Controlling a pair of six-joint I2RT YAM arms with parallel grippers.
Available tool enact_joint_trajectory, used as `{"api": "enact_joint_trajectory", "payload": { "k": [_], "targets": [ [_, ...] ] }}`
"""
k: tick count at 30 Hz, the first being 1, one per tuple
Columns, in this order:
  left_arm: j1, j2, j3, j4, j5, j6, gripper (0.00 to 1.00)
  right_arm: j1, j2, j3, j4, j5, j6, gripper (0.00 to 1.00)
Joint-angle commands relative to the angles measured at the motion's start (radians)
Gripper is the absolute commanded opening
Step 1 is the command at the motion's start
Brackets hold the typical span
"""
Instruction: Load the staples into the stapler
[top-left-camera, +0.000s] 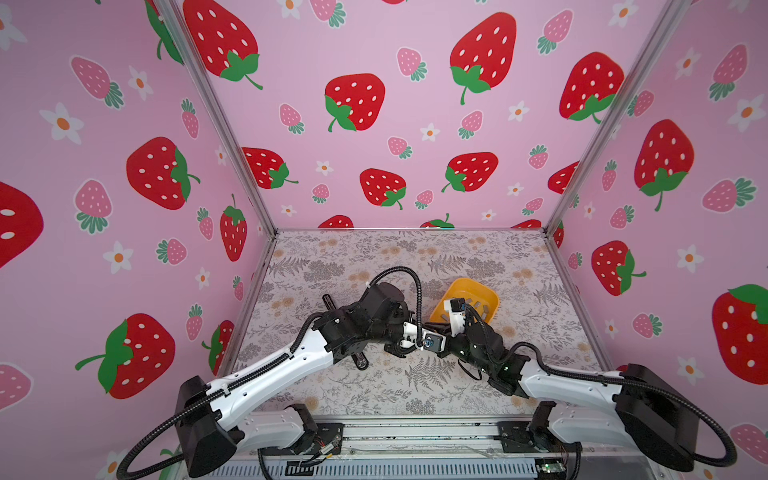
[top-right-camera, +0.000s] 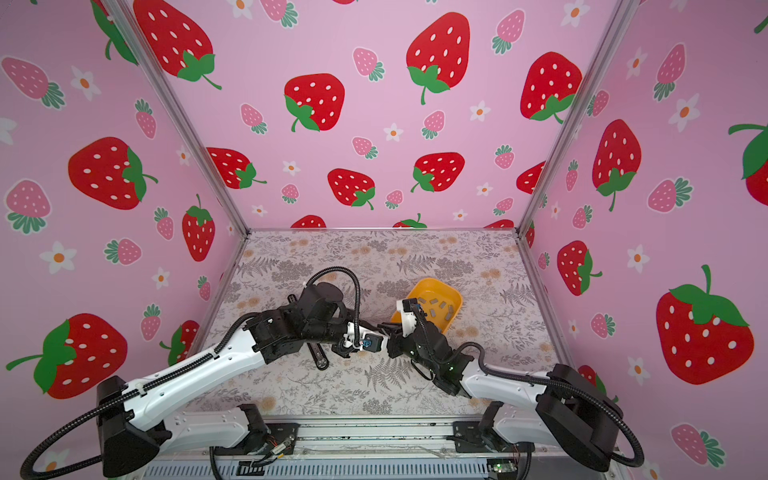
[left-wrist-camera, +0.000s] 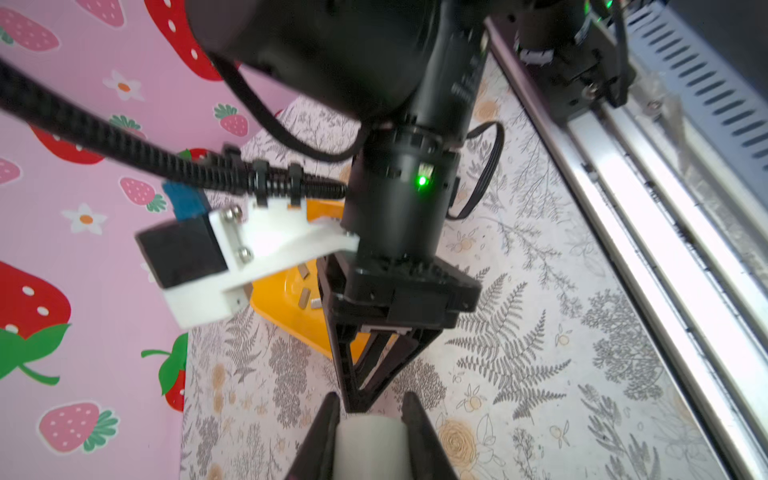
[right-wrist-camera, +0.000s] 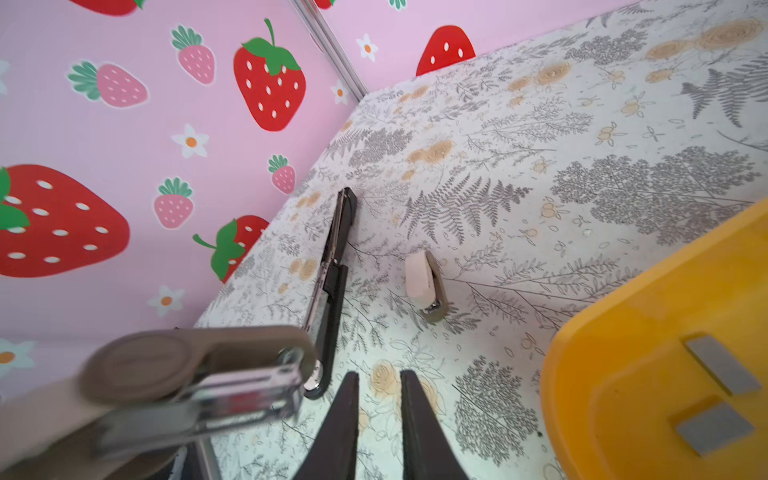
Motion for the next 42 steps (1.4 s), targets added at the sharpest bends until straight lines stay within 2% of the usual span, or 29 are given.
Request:
{"api": "enact_joint_trajectory", "payload": {
  "k": [1,9,14,16,19,21,25,27,32,34,36,38,42],
  "targets": [
    [0.01,-0.009,0.041,0.043,0.101,-0.019,0.0,-0.003,-0.007,0.01,-0.013,0.019,-0.009,0.26],
    [0.071,-0.004,0.051,0.061,0.115,-0.056,0.0,-0.004,-0.095,0.0,-0.101,0.13,-0.068,0.31],
    [0.115,-0.008,0.055,0.08,0.148,-0.087,0.0,-0.003,-0.258,-0.071,-0.081,0.24,-0.287,0.36],
    [0.122,-0.007,0.055,0.082,0.161,-0.089,0.0,-0.002,-0.336,-0.115,-0.026,0.189,-0.414,0.4],
    [0.139,-0.001,0.064,0.072,0.176,-0.092,0.0,0.003,-0.413,-0.174,0.055,0.064,-0.59,0.59],
    [0.151,0.001,0.071,0.063,0.192,-0.094,0.0,0.004,-0.436,-0.204,0.123,0.015,-0.673,0.67],
    [0.164,-0.013,0.074,0.061,0.195,-0.098,0.0,0.003,-0.435,-0.219,0.247,0.001,-0.781,0.75],
    [0.163,-0.023,0.062,0.063,0.189,-0.084,0.0,0.003,-0.418,-0.194,0.249,-0.078,-0.829,0.75],
    [0.161,-0.025,0.08,0.006,0.237,-0.039,0.0,0.006,-0.373,-0.132,0.09,-0.206,-0.822,0.82],
    [0.152,-0.032,0.074,0.001,0.253,-0.03,0.0,0.018,-0.351,-0.164,0.143,-0.19,-0.813,0.87],
    [0.145,-0.036,0.058,0.007,0.263,-0.013,0.0,0.034,-0.337,-0.107,0.067,-0.144,-0.793,0.85],
    [0.143,-0.033,0.058,-0.006,0.276,0.007,0.0,0.063,-0.331,-0.07,0.008,-0.149,-0.788,0.81],
    [0.143,-0.012,0.085,-0.051,0.3,0.015,0.0,0.109,-0.358,-0.121,0.062,-0.142,-0.848,0.85]
  ]
}}
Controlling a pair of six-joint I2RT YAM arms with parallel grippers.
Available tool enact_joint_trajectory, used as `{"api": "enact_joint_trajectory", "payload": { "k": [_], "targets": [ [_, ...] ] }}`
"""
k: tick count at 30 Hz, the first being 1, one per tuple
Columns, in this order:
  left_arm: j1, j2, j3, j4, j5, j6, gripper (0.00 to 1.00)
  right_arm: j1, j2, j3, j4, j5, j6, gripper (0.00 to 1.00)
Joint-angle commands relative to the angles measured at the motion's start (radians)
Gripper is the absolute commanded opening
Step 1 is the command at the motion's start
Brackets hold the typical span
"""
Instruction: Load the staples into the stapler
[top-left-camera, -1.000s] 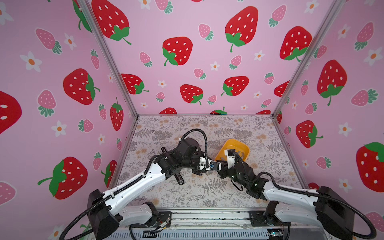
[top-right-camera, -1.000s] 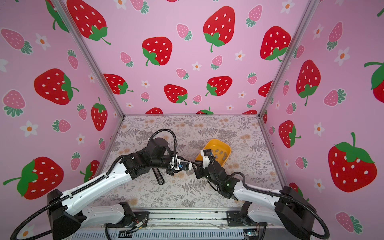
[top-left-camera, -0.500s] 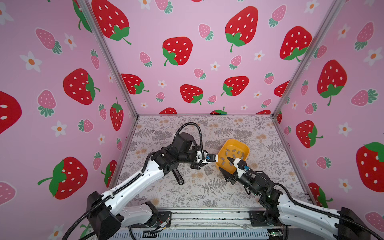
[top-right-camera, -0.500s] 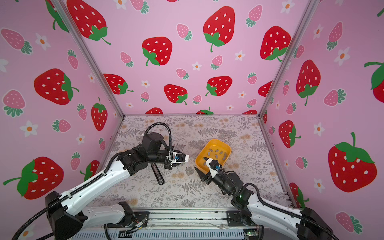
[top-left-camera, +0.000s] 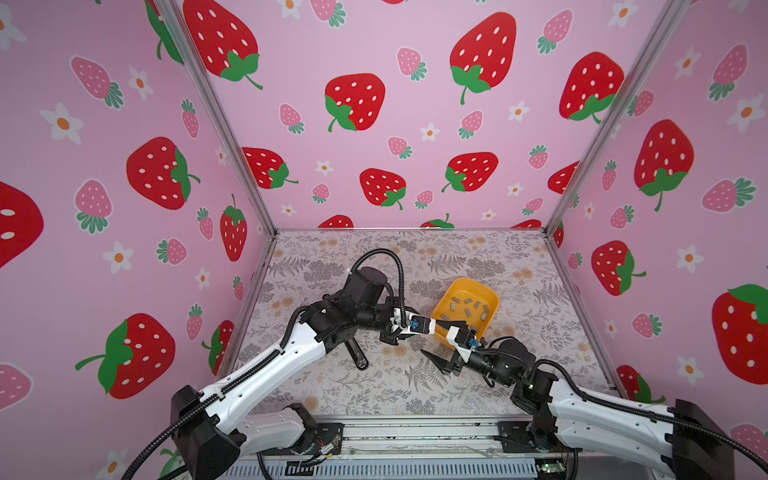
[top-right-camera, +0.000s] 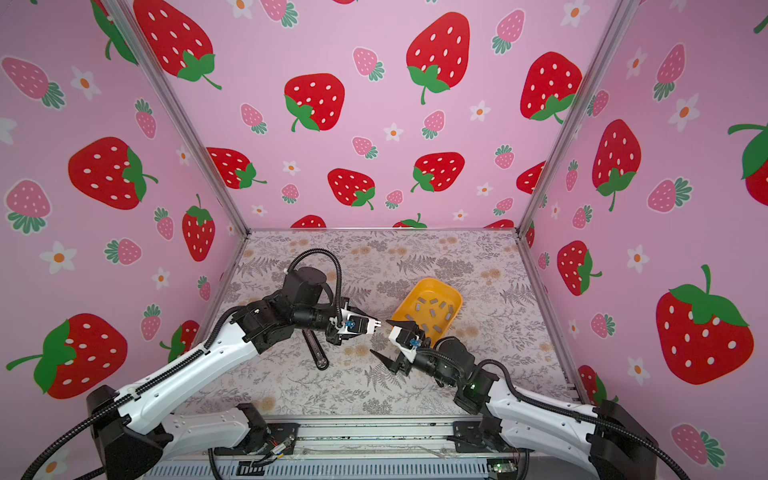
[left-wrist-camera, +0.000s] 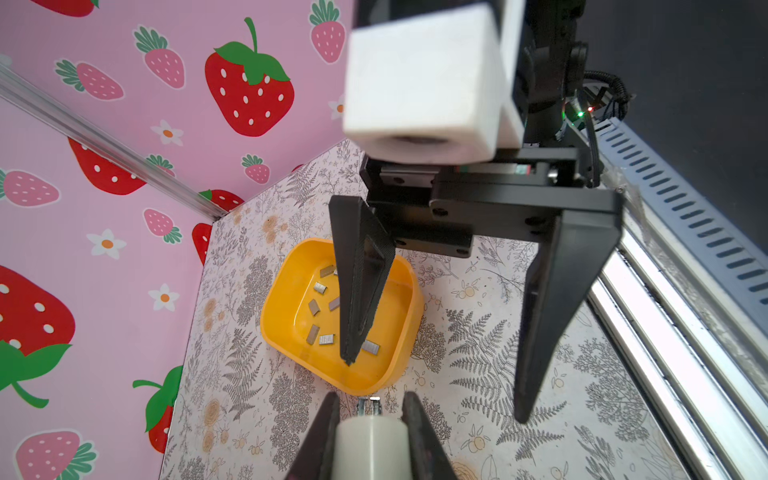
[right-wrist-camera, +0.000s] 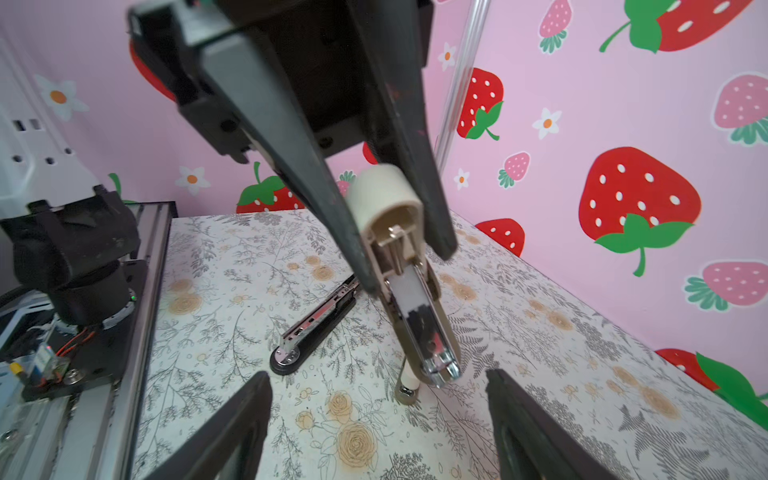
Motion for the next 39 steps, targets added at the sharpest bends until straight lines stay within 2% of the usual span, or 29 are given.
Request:
{"api": "enact_joint_trajectory", "payload": {
  "k": [1,11,17,23,28,34,39],
  "targets": [
    [-0.002,0.003,0.055,-0.061,0.071,0.035,0.0,0.02,-0.029,-0.023,0.027,-0.015,-0.06,0.86],
    [-0.037,0.013,0.074,-0.115,0.142,0.069,0.0,0.034,0.001,-0.029,0.077,-0.058,-0.067,0.83],
    [-0.056,0.019,0.079,-0.145,0.159,0.093,0.0,0.054,0.023,-0.017,0.115,-0.034,-0.054,0.74],
    [-0.066,0.023,0.085,-0.17,0.183,0.113,0.0,0.069,0.101,0.003,0.163,0.039,-0.026,0.64],
    [-0.07,0.033,0.093,-0.197,0.189,0.129,0.0,0.072,0.122,0.005,0.183,0.062,-0.019,0.6],
    [-0.074,0.047,0.099,-0.209,0.19,0.136,0.0,0.075,0.123,0.002,0.21,0.04,-0.004,0.55],
    [-0.079,0.056,0.101,-0.217,0.185,0.141,0.0,0.079,0.125,0.002,0.225,0.019,0.004,0.54]
  ]
}}
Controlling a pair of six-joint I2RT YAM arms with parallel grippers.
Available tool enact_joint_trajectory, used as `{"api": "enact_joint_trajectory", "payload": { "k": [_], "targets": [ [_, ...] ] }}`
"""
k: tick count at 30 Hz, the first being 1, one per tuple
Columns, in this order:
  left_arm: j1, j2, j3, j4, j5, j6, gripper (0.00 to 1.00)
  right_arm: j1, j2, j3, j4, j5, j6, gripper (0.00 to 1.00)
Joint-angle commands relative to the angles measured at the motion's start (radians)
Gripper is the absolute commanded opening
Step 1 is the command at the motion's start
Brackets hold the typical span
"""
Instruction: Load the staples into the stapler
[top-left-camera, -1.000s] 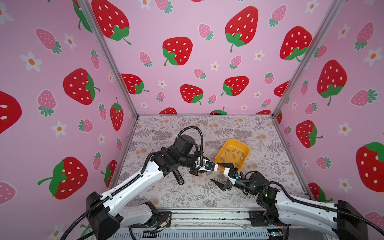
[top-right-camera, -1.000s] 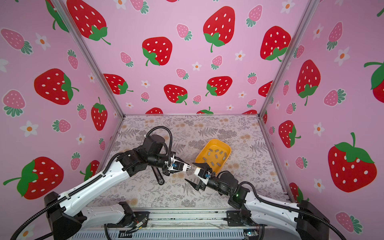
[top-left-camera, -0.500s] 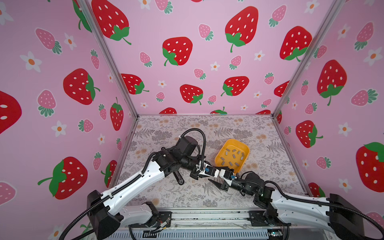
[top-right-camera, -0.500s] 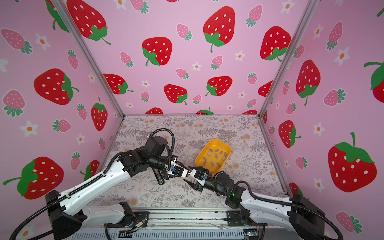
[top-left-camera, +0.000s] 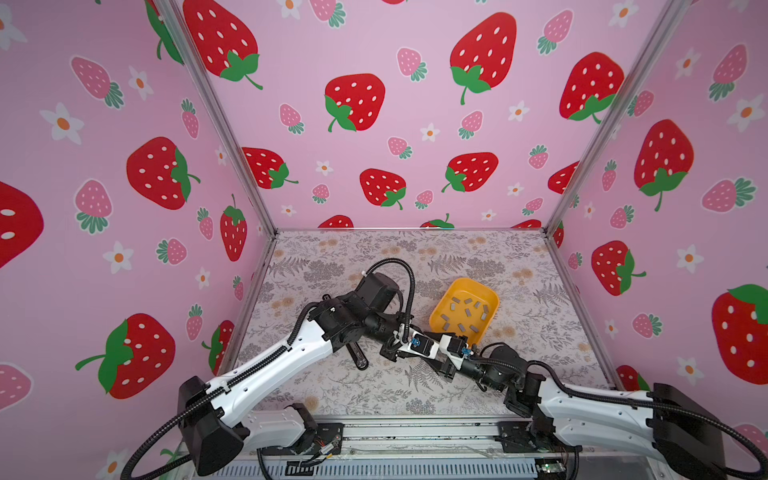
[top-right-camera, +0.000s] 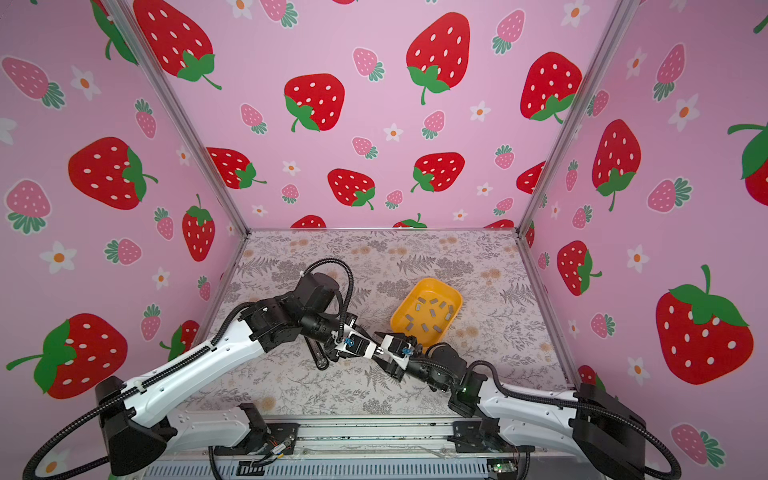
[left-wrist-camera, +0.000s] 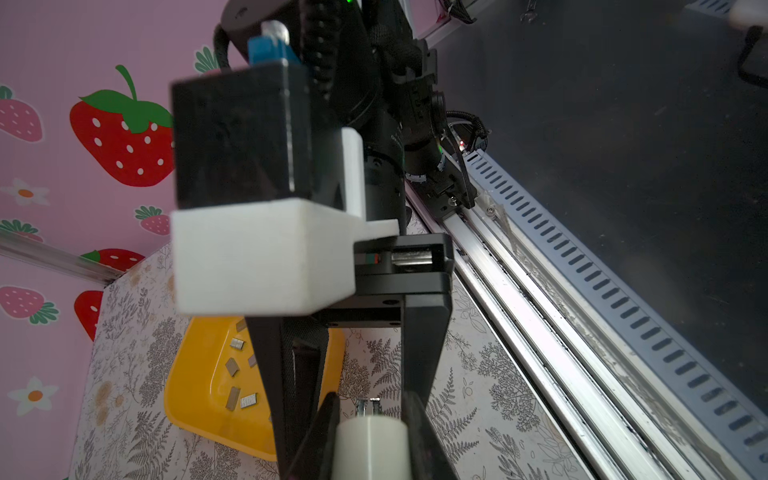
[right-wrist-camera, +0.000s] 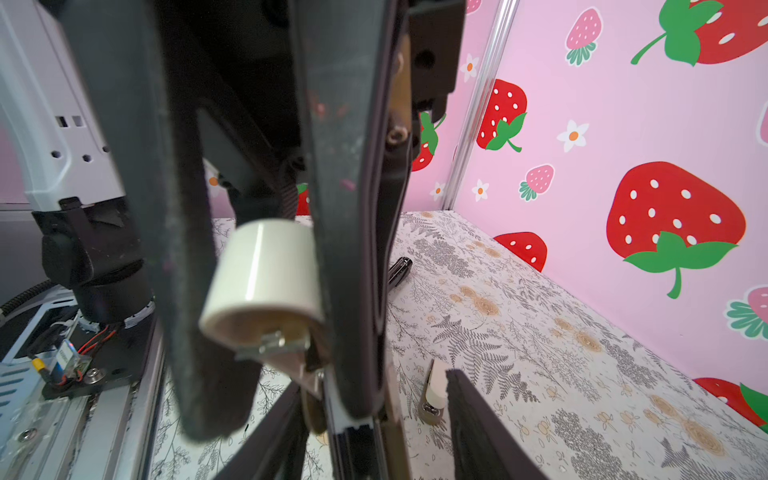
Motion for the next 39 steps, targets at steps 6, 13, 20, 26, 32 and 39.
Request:
{"api": "enact_joint_trajectory", "payload": {
  "k": [6,13,20,26,32,39],
  "targets": [
    [-0.013,0.011,0.049,-0.034,0.038,0.026,0.0,0.009,0.036,0.037,0.061,0.0,0.006,0.53],
    [-0.015,0.011,0.049,-0.033,0.039,0.027,0.0,0.009,0.062,0.05,0.066,0.013,0.013,0.45],
    [-0.016,0.01,0.049,-0.033,0.047,0.028,0.0,0.009,0.07,0.055,0.082,-0.012,0.031,0.48],
    [-0.019,0.006,0.049,-0.034,0.052,0.028,0.0,0.009,0.093,0.064,0.097,-0.021,0.046,0.48],
    [-0.02,-0.001,0.049,-0.032,0.052,0.029,0.0,0.01,0.096,0.066,0.089,0.005,0.039,0.36],
    [-0.019,-0.032,0.024,0.012,0.034,0.017,0.11,0.009,0.07,0.047,0.081,0.046,0.021,0.28]
  ]
}}
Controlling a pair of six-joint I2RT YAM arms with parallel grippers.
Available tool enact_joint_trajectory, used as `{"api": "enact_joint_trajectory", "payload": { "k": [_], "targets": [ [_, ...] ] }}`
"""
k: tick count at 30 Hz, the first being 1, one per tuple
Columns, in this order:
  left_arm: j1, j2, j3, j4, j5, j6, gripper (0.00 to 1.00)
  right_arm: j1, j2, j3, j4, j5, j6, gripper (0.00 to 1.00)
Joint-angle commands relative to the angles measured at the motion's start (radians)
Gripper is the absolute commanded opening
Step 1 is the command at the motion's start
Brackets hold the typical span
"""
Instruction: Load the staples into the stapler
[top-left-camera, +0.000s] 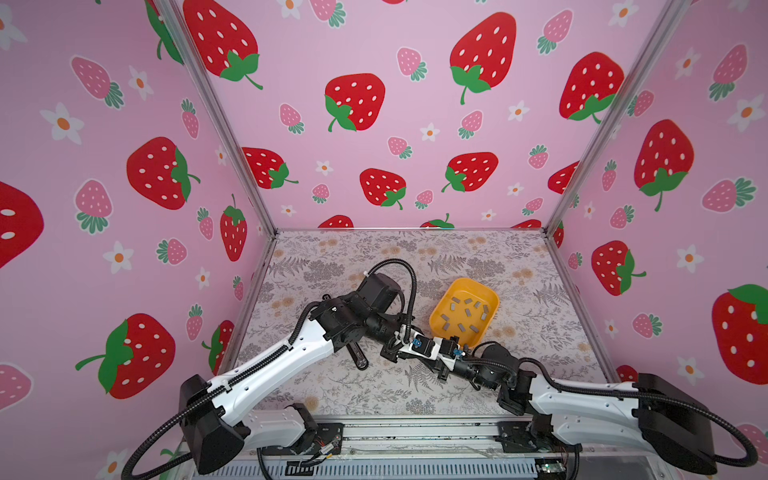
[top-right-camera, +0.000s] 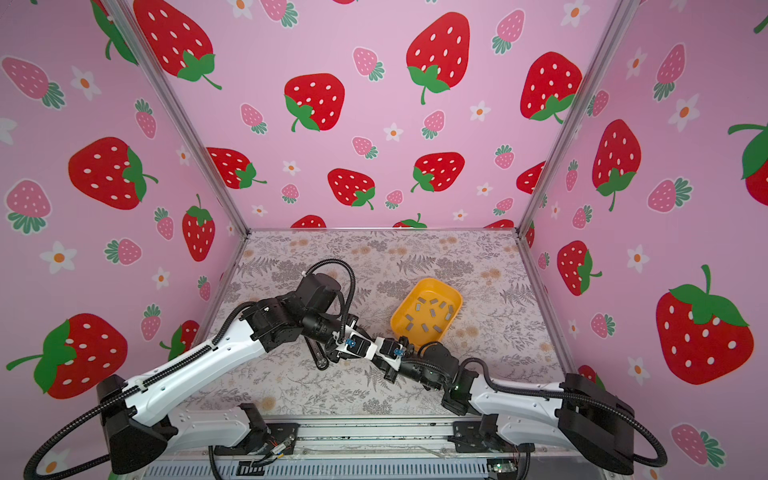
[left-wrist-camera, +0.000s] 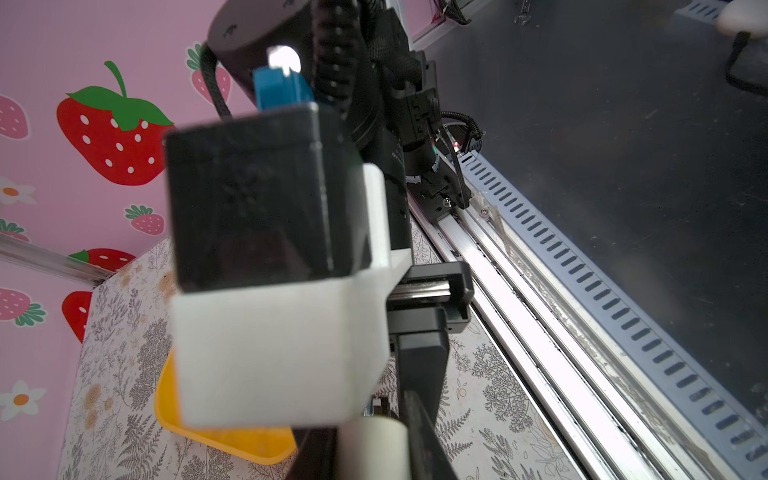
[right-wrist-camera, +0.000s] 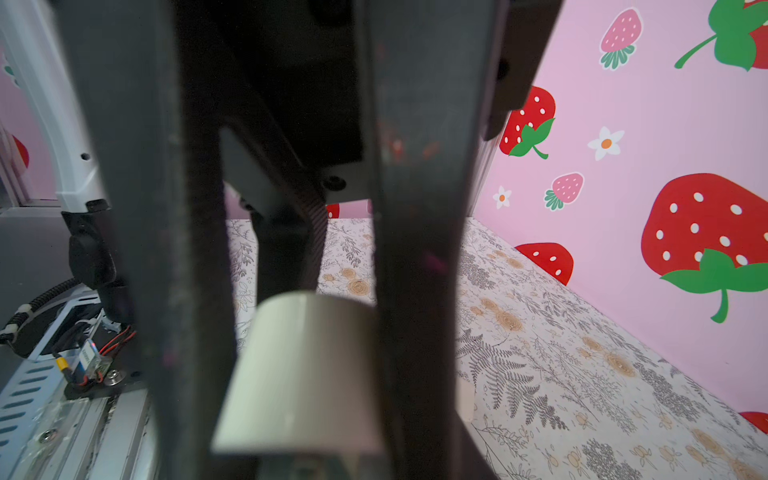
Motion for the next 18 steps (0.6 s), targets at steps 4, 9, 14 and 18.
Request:
{"api": "enact_joint_trajectory", "payload": {
  "k": [4,9,14,18],
  "targets": [
    [-0.006,-0.076,-0.032,0.132,0.006,-0.039,0.37,-0.007,-0.034,-0.005,0.031,0.085,0.012,0.24],
    [0.023,-0.146,-0.105,0.316,-0.061,-0.169,0.57,-0.008,-0.062,-0.026,0.029,0.139,0.002,0.22],
    [0.096,-0.214,-0.172,0.511,-0.142,-0.3,0.65,-0.019,-0.073,-0.02,0.0,0.188,0.018,0.2],
    [0.144,-0.236,-0.202,0.581,-0.17,-0.343,0.67,-0.024,-0.054,0.005,-0.031,0.209,0.03,0.19]
  ]
}}
